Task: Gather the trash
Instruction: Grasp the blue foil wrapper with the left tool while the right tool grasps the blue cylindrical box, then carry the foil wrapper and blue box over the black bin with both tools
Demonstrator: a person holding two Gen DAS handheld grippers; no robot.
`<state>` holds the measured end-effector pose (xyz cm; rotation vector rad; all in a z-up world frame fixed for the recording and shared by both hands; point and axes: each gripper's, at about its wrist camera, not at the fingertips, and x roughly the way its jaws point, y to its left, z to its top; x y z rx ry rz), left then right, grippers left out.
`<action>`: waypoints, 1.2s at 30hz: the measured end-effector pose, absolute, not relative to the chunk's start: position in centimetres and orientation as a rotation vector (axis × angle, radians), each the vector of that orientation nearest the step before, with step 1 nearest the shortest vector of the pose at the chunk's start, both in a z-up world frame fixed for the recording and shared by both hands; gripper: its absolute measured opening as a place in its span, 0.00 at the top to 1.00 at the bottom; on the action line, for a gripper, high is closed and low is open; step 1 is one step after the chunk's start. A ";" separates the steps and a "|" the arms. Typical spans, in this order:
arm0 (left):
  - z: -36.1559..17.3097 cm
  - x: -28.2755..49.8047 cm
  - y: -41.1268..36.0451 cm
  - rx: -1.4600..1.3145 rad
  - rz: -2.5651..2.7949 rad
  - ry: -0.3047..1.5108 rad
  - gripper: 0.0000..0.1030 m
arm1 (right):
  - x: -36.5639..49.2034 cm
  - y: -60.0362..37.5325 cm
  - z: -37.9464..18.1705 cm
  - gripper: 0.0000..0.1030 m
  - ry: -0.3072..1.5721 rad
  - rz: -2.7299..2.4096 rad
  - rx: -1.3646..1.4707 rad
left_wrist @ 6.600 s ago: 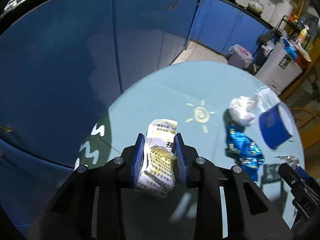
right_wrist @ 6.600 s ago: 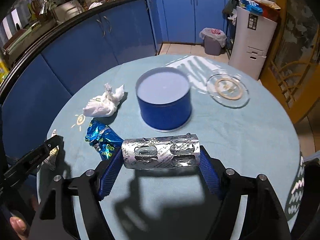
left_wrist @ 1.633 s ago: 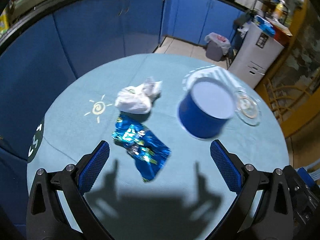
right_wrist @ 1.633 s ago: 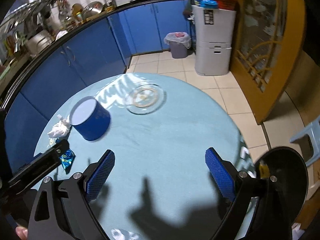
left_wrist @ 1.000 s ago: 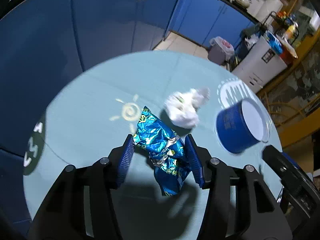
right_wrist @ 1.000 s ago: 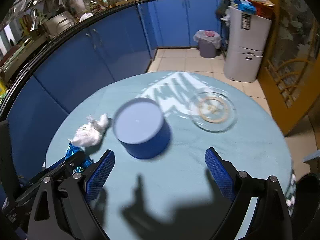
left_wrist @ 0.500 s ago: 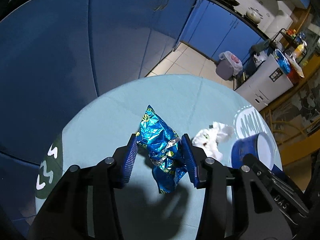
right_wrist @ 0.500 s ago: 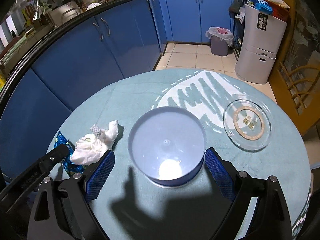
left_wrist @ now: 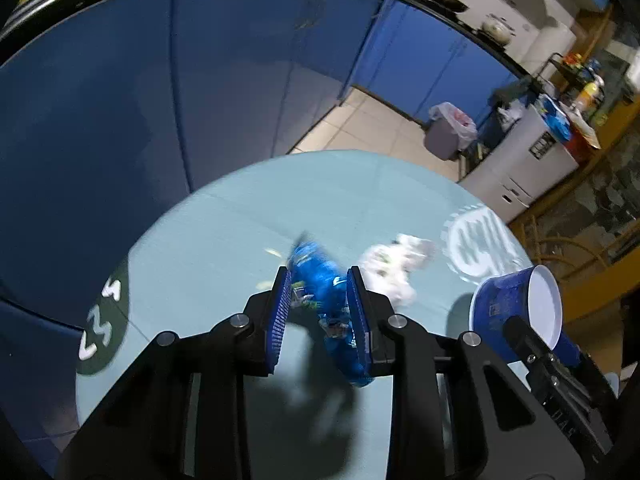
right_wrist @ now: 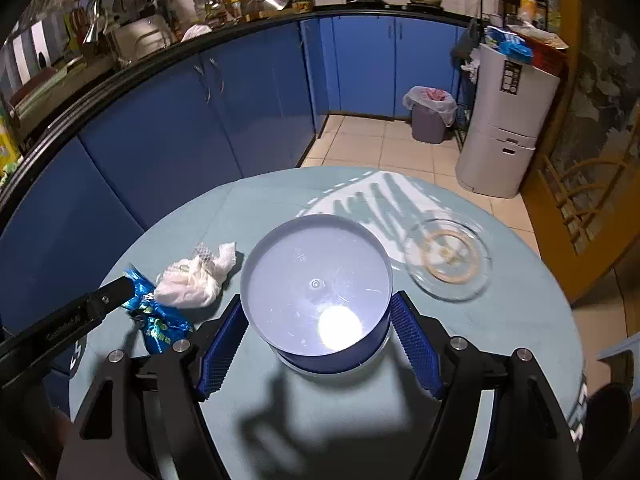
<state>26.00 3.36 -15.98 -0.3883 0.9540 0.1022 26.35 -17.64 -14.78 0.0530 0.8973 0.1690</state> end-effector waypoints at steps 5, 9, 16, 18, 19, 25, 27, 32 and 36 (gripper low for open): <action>-14.3 24.8 0.7 -0.348 0.055 0.928 0.71 | 23.8 -20.5 -13.8 0.31 0.878 0.131 0.073; -13.5 23.7 -0.7 -0.321 0.031 0.916 0.71 | 21.9 -23.1 -13.5 0.31 0.874 0.106 0.106; -15.8 23.8 -0.8 -0.298 0.067 0.905 0.04 | 20.9 -24.9 -14.0 0.31 0.875 0.102 0.146; -16.0 24.2 -1.4 -0.274 0.069 0.904 0.04 | 21.3 -24.8 -14.3 0.31 0.883 0.108 0.147; -16.4 24.6 -1.8 -0.235 0.094 0.907 0.04 | 21.4 -24.9 -14.3 0.31 0.886 0.111 0.149; -20.0 27.1 -2.3 -0.155 0.125 1.003 0.21 | 22.7 -24.6 -15.1 0.31 0.903 0.127 0.165; -20.8 27.2 -2.2 -0.135 0.134 1.007 0.28 | 23.1 -24.7 -15.4 0.31 0.914 0.130 0.171; -20.5 26.6 -1.8 -0.142 0.117 0.995 0.40 | 23.3 -24.4 -15.7 0.31 0.924 0.144 0.188; -19.0 25.6 -1.8 -0.145 0.105 0.968 0.41 | 22.5 -24.2 -15.1 0.31 0.904 0.149 0.182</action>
